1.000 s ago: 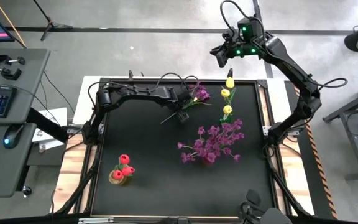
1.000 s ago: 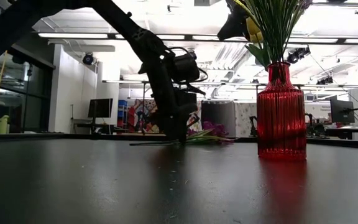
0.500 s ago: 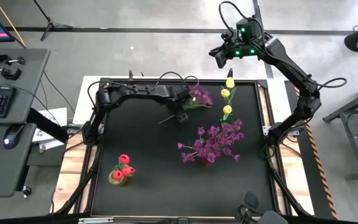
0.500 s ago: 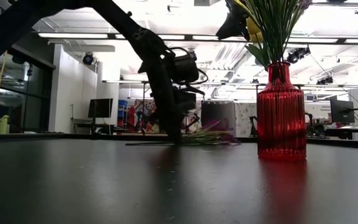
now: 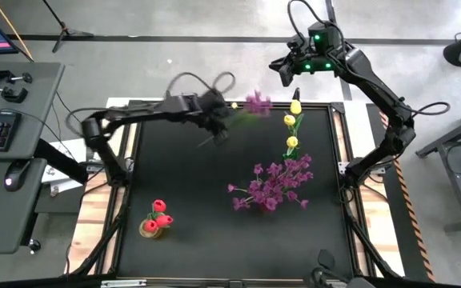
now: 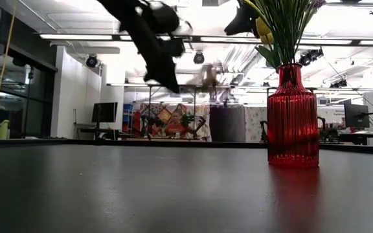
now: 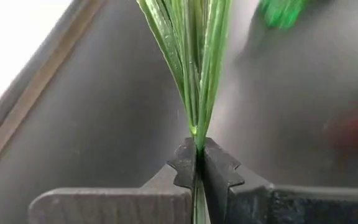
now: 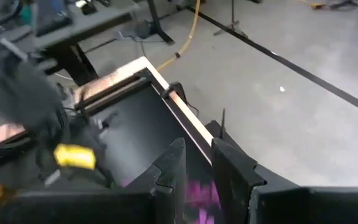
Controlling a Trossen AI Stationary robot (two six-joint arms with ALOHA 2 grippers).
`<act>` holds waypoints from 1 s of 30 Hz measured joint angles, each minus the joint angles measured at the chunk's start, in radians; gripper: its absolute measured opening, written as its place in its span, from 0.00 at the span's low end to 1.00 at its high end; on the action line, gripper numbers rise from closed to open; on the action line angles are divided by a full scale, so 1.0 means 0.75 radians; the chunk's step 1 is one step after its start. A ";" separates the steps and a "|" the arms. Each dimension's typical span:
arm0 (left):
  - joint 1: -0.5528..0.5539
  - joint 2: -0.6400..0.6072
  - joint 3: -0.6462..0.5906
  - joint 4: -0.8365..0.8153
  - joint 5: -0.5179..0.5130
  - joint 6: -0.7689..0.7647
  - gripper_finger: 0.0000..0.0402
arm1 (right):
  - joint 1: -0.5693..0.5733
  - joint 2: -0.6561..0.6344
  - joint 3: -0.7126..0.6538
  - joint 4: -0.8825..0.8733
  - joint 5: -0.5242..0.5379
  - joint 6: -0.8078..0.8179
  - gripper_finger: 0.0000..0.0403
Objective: Sort flowers into vase by color
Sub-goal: Put the purple flowers into the red flower vase
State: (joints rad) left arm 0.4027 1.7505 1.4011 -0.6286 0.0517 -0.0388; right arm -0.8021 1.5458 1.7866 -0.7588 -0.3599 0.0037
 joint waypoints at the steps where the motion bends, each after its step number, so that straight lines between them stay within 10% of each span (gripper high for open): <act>1: 0.008 -0.053 -0.033 0.052 0.002 0.001 0.00 | 0.000 -0.010 0.000 0.000 -0.012 0.000 0.17; 15: 0.003 -0.482 -0.760 1.399 0.463 -0.467 0.00 | 0.053 -0.237 0.000 -0.254 -0.173 0.050 0.17; 30: -0.385 -0.332 -0.790 2.046 -0.217 -0.682 0.00 | 0.441 -0.450 -0.003 -0.637 -0.172 -0.085 0.17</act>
State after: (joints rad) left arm 0.1138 1.5015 0.8085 0.9055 -0.1114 -0.5507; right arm -0.4710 1.2079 1.7847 -1.2365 -0.4886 -0.0599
